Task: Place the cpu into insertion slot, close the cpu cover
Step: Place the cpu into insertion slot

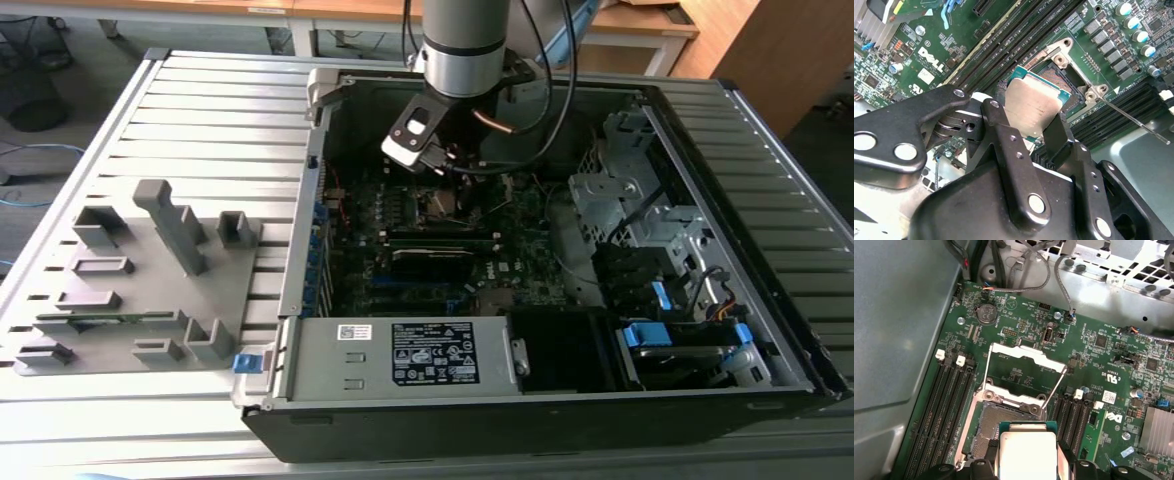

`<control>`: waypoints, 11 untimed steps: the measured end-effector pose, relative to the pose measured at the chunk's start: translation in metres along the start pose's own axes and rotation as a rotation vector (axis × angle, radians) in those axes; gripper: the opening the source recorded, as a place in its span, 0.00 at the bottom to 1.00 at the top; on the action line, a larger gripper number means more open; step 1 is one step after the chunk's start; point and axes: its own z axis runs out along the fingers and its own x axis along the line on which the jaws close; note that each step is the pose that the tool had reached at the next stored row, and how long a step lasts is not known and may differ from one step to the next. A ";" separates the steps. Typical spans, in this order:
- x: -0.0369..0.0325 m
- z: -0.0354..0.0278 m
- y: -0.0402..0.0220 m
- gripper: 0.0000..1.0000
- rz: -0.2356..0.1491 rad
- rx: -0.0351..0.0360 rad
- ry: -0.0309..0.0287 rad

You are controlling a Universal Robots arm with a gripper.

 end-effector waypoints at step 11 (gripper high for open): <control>0.0006 0.0000 0.0002 0.54 0.002 0.0000 -0.0001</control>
